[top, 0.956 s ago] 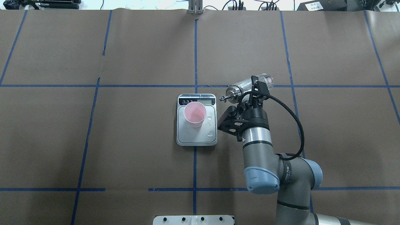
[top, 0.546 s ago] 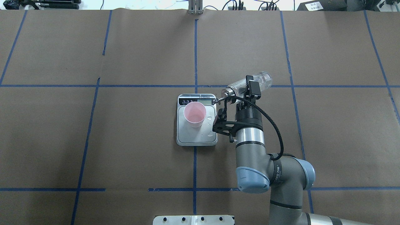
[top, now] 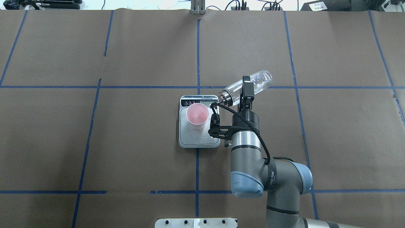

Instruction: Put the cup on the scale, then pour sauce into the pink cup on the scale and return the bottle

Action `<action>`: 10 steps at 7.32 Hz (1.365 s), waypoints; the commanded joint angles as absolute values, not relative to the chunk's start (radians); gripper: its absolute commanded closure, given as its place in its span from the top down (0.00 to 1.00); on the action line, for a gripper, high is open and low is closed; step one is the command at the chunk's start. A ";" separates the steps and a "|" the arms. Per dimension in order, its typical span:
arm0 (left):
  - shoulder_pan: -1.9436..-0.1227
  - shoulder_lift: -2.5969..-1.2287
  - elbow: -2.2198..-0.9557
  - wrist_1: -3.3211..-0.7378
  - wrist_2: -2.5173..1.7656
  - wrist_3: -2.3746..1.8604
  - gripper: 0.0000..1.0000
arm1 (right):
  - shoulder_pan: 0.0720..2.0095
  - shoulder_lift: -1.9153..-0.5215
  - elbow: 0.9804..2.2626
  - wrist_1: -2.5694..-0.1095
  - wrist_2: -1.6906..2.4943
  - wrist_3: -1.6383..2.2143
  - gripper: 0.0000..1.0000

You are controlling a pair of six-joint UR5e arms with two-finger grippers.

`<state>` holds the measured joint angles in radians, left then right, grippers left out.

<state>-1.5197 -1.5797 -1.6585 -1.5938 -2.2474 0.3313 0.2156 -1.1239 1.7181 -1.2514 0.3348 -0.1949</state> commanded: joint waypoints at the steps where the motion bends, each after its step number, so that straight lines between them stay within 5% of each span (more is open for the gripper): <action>1: -1.522 -1.580 -1.649 -1.594 -2.247 0.333 1.00 | 0.212 -1.104 1.718 -1.339 0.315 -0.206 0.00; 10: -1.528 -1.580 -1.651 -1.594 -2.247 0.331 1.00 | 0.210 -1.098 1.700 -1.342 0.279 -0.279 0.00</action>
